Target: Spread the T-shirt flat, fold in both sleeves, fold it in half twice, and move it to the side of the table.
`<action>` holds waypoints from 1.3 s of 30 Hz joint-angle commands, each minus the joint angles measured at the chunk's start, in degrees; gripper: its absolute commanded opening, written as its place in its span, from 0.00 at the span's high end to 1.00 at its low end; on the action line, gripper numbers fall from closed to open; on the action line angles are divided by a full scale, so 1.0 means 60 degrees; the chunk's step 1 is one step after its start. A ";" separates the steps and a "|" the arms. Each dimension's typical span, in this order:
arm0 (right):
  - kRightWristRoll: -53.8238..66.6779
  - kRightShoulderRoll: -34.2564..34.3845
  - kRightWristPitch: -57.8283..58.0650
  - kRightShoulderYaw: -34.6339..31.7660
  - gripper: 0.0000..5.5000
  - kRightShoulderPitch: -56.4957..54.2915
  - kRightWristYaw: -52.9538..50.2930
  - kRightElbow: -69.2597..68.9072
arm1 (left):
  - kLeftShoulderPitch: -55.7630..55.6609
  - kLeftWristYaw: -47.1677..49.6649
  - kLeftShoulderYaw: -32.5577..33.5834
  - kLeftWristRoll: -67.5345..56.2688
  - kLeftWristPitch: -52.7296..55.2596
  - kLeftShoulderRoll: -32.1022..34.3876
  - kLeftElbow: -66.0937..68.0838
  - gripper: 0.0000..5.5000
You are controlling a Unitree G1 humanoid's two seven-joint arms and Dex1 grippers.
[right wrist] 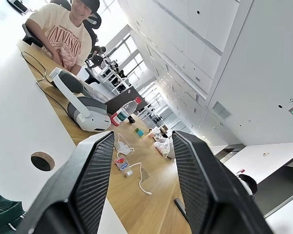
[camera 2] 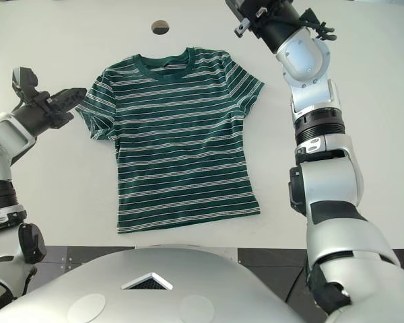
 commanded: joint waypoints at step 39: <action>0.0071 -0.0088 0.0154 -0.0193 0.61 0.0195 0.0190 -0.0157 | -0.0262 -0.0256 -0.0209 0.0704 -0.0984 -0.0384 0.2732 0.61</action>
